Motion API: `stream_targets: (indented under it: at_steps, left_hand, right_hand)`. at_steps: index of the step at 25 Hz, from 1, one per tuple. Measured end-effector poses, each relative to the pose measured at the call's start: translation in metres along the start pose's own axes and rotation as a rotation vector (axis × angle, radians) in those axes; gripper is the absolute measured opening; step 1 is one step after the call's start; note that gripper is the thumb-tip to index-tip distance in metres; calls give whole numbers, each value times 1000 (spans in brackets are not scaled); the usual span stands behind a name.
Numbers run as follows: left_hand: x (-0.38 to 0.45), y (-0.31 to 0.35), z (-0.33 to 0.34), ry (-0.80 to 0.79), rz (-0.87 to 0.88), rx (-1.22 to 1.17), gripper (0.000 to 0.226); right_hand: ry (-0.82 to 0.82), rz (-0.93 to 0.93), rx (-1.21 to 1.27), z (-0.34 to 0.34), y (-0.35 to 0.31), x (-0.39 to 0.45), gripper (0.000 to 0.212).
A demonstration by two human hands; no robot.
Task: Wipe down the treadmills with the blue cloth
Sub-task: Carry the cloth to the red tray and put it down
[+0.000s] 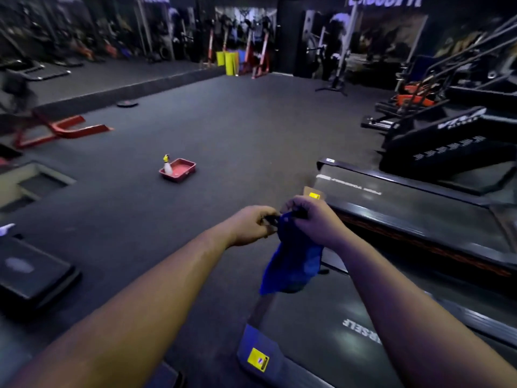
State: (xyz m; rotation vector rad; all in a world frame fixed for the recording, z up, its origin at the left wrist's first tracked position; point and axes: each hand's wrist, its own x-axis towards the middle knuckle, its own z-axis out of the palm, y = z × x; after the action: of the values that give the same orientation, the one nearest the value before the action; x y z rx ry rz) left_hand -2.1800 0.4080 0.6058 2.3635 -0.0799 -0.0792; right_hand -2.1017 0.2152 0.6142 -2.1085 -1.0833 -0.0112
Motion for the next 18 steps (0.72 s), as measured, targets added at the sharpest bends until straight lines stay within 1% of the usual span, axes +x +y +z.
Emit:
stream_targets:
  at_steps: [2, 3, 4, 5, 6, 7, 8, 9, 10, 12, 13, 15, 18]
  left_hand:
    - [-4, -27, -16, 58, -95, 86, 12]
    - [-7, -42, -25, 90, -120, 85, 12]
    - [-9, -54, -33, 95, -147, 42, 20]
    - [-11, -63, -39, 81, -177, -30, 33]
    - [-13, -68, -44, 65, -205, -98, 46]
    - [-12, -72, -50, 58, -219, -146, 54]
    - [-10, -75, -54, 60, -229, -164, 55]
    - [-6, -80, -59, 73, -248, -186, 49]
    - [-3, -84, -65, 95, -273, -229, 42]
    - [0, -96, -76, 147, -321, -306, 33]
    - [0, -105, -82, 172, -343, -292, 32]
    - [0, -123, -93, 202, -425, -150, 31]
    - [-1, -161, -117, 219, -603, 239, 31]
  right_hand:
    - [1, -1, 9, 18, -2, 22, 27]
    - [20, 6, 28, 27, -3, 35, 25]
    - [32, 8, 59, 35, -4, 49, 25]
    - [19, -1, 88, 41, -6, 63, 27]
    - [-25, -30, 117, 47, -8, 76, 30]
    - [-84, -69, 150, 53, -12, 89, 31]
    - [-137, -114, 189, 59, -15, 102, 32]
    - [-166, -150, 221, 65, -18, 114, 33]
    - [-164, -175, 245, 69, -20, 127, 33]
    - [-110, -187, 268, 77, -21, 150, 32]
    - [-79, -184, 259, 80, -20, 162, 30]
    - [-42, -180, 181, 87, -15, 183, 26]
    - [2, -208, -57, 99, -8, 217, 24]
